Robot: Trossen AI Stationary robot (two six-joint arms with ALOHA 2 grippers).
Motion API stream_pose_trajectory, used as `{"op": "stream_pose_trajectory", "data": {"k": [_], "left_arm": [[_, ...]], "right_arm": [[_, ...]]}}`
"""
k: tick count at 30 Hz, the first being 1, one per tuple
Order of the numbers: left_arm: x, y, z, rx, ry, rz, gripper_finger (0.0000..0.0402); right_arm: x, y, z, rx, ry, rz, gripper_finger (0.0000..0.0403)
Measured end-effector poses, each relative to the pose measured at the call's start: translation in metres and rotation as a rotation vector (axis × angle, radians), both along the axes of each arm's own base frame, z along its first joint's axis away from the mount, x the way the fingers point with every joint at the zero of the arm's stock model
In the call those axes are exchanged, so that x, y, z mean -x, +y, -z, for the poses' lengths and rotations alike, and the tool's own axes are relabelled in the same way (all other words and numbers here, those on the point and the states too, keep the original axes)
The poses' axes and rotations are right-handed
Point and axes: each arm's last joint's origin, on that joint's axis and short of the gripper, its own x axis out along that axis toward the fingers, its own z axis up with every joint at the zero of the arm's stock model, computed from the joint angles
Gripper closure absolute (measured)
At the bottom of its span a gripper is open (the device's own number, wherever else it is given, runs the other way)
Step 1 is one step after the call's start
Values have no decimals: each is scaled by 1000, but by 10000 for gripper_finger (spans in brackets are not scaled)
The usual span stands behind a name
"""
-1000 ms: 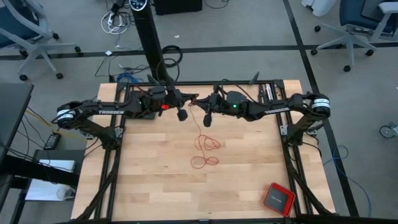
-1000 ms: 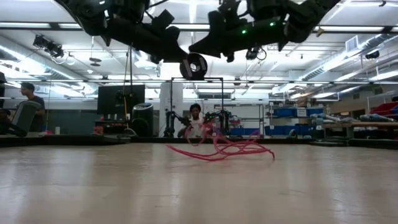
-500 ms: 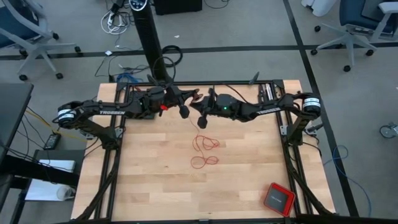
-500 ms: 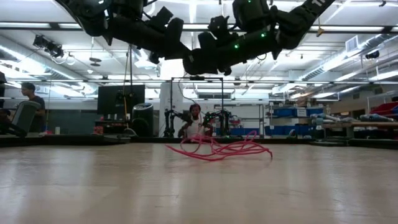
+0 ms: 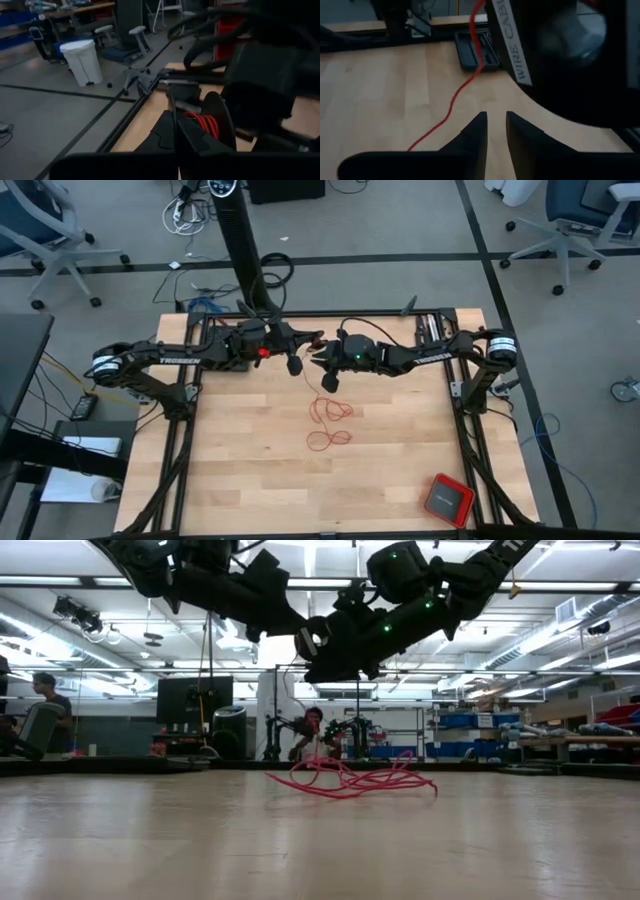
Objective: Coil cords
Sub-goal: Coil the red wire onto the spool
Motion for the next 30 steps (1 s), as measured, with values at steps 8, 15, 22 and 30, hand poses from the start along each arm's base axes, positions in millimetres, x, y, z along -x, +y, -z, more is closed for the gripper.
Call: {"op": "stream_pose_trajectory", "data": {"k": [8, 15, 22, 30], "left_arm": [[4, -2, 4, 7, 79, 10, 401], [10, -4, -8, -35, 45, 14, 401], [13, -4, -6, -51, 94, 20, 402], [11, -4, -18, -140, 1, 42, 402]], "right_arm": [[14, -13, -3, -114, 83, -67, 344], [22, -27, -4, -141, 105, -120, 351], [24, -26, 0, -118, 157, -156, 357], [29, -40, -1, -127, 139, -246, 364]]}}
